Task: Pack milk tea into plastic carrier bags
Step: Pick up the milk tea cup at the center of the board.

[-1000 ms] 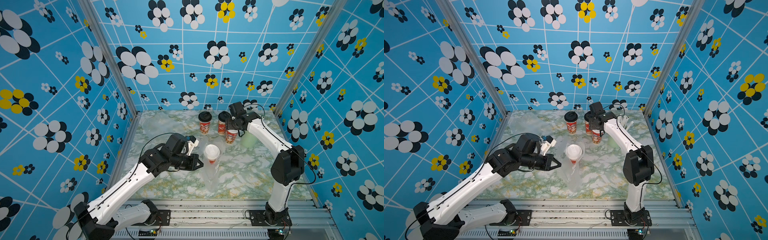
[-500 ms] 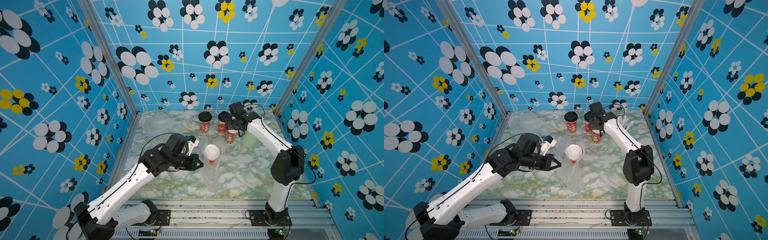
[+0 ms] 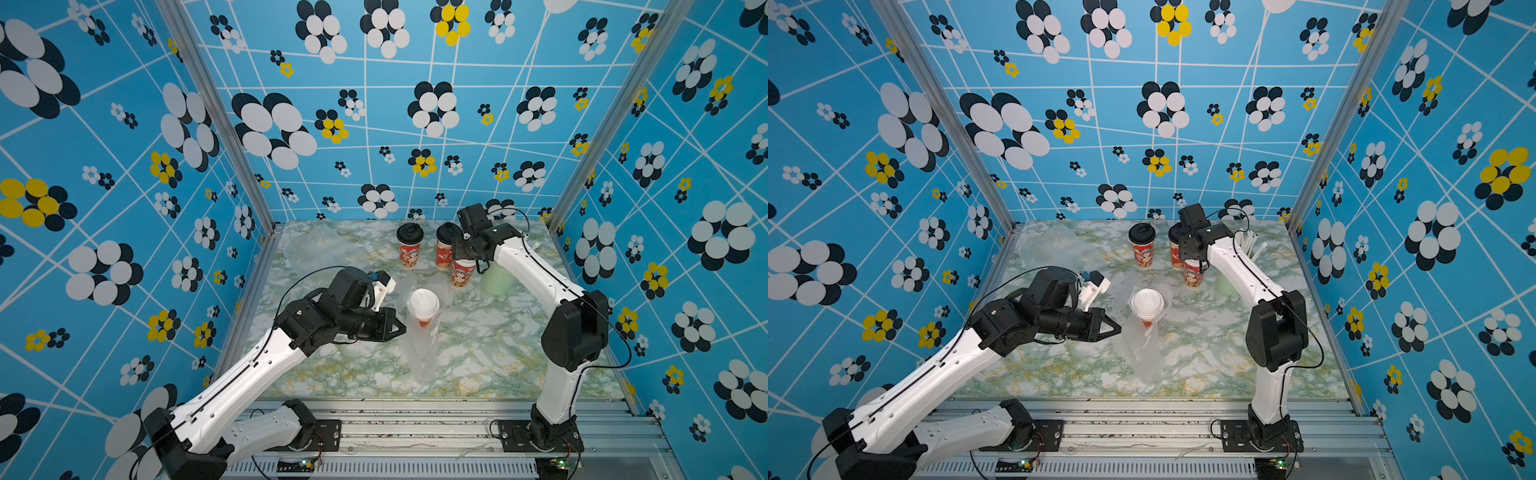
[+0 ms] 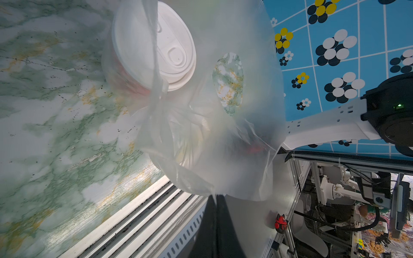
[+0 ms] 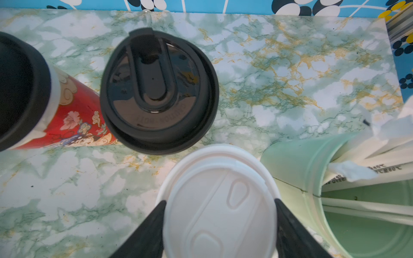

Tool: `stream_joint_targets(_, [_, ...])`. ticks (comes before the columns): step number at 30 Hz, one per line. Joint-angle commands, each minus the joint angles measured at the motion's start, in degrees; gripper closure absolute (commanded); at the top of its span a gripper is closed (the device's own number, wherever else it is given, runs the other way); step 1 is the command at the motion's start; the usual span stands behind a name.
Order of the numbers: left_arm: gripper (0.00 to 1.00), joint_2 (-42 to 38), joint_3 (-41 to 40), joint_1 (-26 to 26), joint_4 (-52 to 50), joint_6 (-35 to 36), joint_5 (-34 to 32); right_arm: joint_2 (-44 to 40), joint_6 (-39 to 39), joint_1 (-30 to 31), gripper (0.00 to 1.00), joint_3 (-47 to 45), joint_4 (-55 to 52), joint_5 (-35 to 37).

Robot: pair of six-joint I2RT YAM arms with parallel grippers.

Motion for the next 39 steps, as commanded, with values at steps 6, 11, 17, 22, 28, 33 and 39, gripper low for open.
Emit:
stream_joint_targets(6, [1.00,-0.6,-1.1,0.0,2.0,-0.7,0.2,-6.9,0.2,0.0,0.37,5.8,-9.5,-0.1])
stream_joint_targets(11, [1.00,-0.3,-1.1,0.0,2.3,-0.5,0.2,-11.1,1.0,0.8,0.40,8.8,-16.0,-0.4])
stream_joint_targets(17, [1.00,-0.6,-1.8,-0.1,3.2,-0.9,-0.1,-14.7,3.0,3.6,0.41,15.5,-27.0,1.1])
stream_joint_targets(22, [1.00,-0.6,-1.9,-0.1,3.2,-0.7,-0.3,-15.5,5.5,7.1,0.42,22.7,-35.5,2.5])
stream_joint_targets(28, [1.00,-0.5,-2.0,-0.1,2.8,-0.2,-1.0,-16.6,9.0,11.8,0.42,29.6,-41.8,2.8])
stream_joint_targets(33, [1.00,-0.5,-2.7,-0.1,2.7,0.1,-1.1,-16.6,11.6,15.9,0.43,35.3,-45.5,2.6])
stream_joint_targets(39, [1.00,-0.6,-3.4,-0.2,3.1,0.1,-1.8,-16.3,14.8,20.8,0.44,42.8,-49.7,3.7])
